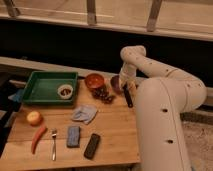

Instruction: Wipe purple bowl with brush

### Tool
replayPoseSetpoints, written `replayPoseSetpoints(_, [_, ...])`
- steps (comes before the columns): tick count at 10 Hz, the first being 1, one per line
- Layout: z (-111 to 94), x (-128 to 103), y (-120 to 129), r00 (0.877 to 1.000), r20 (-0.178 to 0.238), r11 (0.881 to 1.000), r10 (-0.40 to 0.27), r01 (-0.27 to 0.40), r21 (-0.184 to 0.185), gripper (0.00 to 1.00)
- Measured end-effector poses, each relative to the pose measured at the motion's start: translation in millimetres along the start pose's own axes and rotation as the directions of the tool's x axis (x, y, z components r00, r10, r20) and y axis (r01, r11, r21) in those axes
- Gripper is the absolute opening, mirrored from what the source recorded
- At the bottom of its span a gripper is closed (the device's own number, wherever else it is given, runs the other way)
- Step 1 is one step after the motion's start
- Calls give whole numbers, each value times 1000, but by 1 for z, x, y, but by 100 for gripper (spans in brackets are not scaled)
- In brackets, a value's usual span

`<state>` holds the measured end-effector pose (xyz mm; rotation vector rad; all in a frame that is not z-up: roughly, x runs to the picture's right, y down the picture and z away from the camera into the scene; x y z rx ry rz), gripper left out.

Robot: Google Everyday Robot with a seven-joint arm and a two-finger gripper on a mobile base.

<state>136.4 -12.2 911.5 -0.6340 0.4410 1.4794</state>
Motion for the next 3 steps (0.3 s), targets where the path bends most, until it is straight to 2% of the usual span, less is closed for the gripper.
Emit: replayPoseSetpoints(3, [6, 9, 34, 998, -7, 997, -58, 57, -58, 13])
